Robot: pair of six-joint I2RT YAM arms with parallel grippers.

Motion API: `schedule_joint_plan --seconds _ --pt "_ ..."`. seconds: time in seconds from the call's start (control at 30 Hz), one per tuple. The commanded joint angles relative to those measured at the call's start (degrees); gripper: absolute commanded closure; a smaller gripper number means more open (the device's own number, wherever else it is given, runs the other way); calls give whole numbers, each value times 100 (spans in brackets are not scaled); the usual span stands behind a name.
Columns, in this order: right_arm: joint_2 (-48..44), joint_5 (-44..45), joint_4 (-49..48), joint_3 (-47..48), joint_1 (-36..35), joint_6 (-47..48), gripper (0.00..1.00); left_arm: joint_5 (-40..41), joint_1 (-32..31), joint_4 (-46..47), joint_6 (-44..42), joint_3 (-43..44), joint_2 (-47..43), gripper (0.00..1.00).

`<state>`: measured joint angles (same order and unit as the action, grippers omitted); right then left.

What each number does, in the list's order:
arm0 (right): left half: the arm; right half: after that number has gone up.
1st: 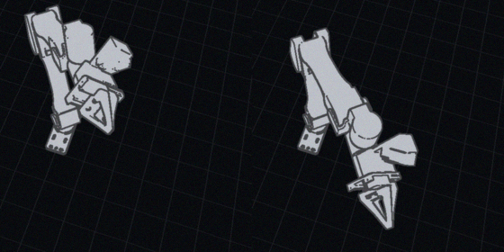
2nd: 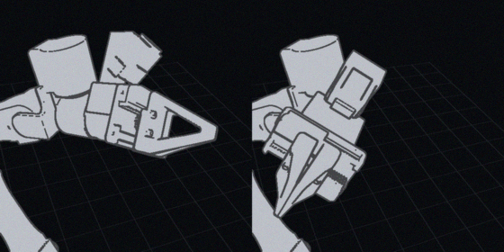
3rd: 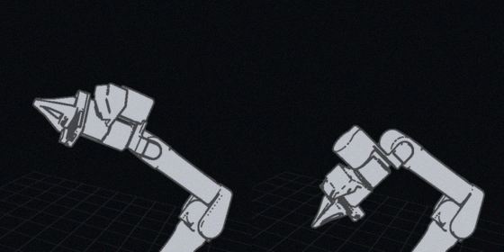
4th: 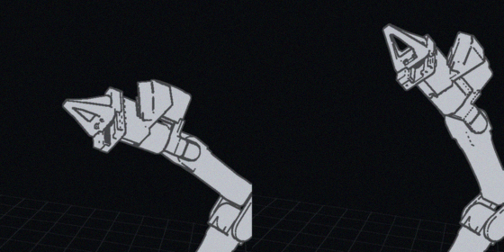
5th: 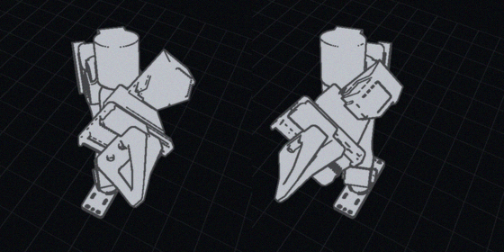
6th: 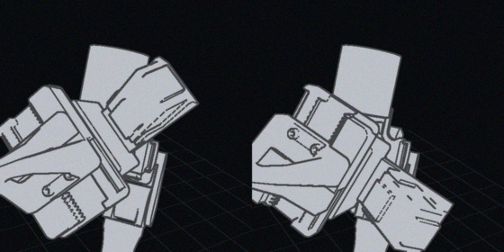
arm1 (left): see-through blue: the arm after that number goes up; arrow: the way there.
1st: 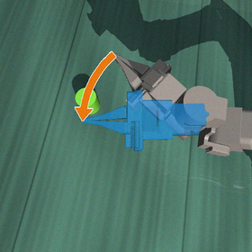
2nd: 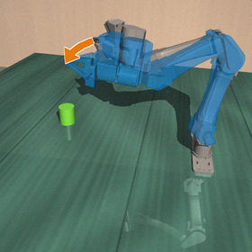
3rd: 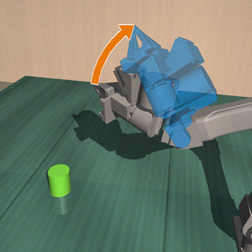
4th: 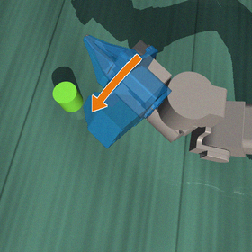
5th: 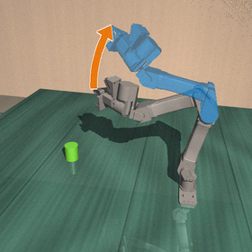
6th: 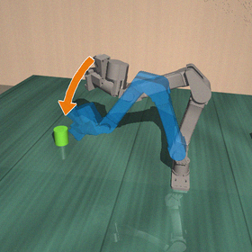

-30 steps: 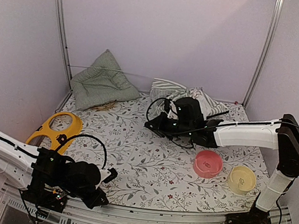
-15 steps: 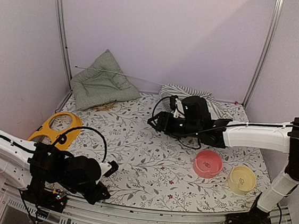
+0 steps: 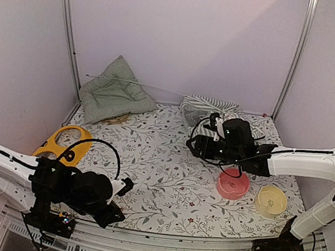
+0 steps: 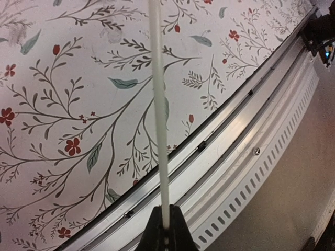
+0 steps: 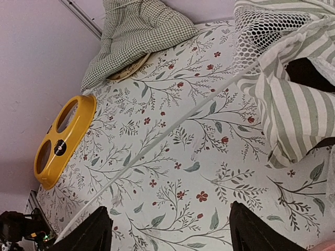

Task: Set up the pet tent
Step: Pass from the right arm to the left

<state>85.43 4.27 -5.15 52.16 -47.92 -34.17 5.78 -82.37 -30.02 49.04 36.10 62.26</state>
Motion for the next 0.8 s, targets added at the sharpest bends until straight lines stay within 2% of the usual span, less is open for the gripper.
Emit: schedule_joint_plan --seconds 0.0,0.1,0.3,0.5,0.77 --pt "-275 408 -683 -678 397 653 18 286 71 103 -185 291 -82 100" --pt "-255 710 -1225 -975 429 1370 18 279 99 86 -239 333 -82 100" --pt "481 1123 -1853 -946 439 2367 37 255 118 106 -290 390 -121 100" --pt "1171 1606 -2759 -1062 442 2853 41 279 138 3 -355 463 -177 100" --pt "1858 1971 -3241 -1008 429 3147 42 278 151 -30 -342 508 -263 100"
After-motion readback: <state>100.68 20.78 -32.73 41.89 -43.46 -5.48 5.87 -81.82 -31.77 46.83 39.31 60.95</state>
